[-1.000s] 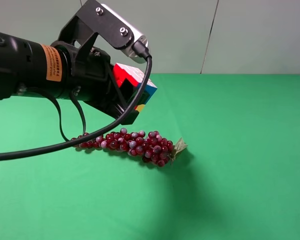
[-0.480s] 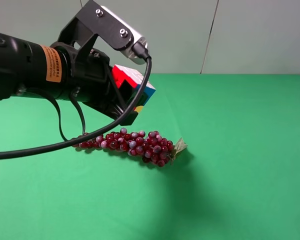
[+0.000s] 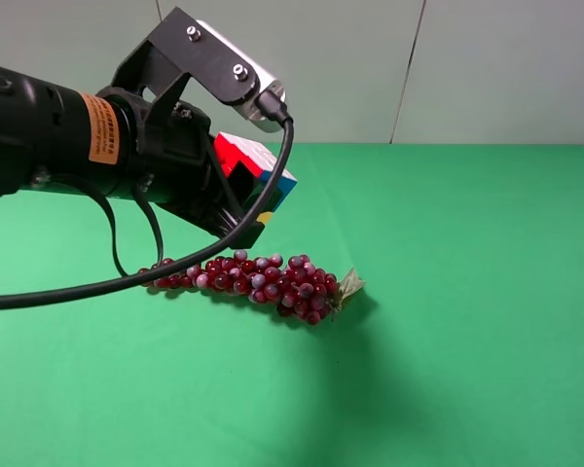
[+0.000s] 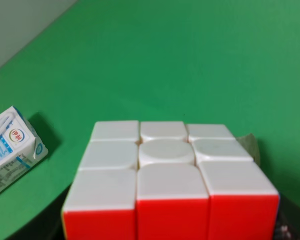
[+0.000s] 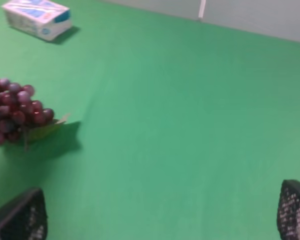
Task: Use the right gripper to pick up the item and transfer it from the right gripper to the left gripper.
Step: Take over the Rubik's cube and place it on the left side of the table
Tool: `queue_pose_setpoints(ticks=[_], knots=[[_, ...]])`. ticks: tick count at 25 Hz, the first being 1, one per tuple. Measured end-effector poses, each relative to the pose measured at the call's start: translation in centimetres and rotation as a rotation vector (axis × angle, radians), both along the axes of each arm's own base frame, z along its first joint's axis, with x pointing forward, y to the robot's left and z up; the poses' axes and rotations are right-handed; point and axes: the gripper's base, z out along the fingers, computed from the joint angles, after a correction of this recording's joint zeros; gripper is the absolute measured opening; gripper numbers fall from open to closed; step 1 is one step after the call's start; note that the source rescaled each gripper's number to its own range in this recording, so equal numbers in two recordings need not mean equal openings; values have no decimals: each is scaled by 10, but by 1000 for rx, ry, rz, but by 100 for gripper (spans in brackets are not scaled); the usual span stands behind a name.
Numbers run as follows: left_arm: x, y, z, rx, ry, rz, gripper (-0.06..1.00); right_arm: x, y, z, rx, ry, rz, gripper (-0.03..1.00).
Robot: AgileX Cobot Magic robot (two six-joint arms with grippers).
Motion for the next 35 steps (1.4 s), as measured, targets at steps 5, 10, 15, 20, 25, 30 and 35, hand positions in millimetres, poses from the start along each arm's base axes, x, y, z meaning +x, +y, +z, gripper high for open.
queue_pose_setpoints(ticks=[5,10,15,20,25,30,35], knots=[[0,0,-1,3,7,6,0,0,0,0,3,-2,-14,100],[0,1,-1,6,10,8,0,0,0,0,3,-1,-14,100],[0,1,-2,13,17,13,0,0,0,0,3,-1,-14,100],[0,2,-2,19,21,15,0,0,0,0,3,-1,-14,100],[-1,5,-6,66,50,32,0,0,0,0,3,-1,-14,100],[-4,12,-4,103,68,52,0,0,0,0,3,-1,-14,100],[-12,30,15,112,41,78,0,0,0,0,3,-1,-14,100]])
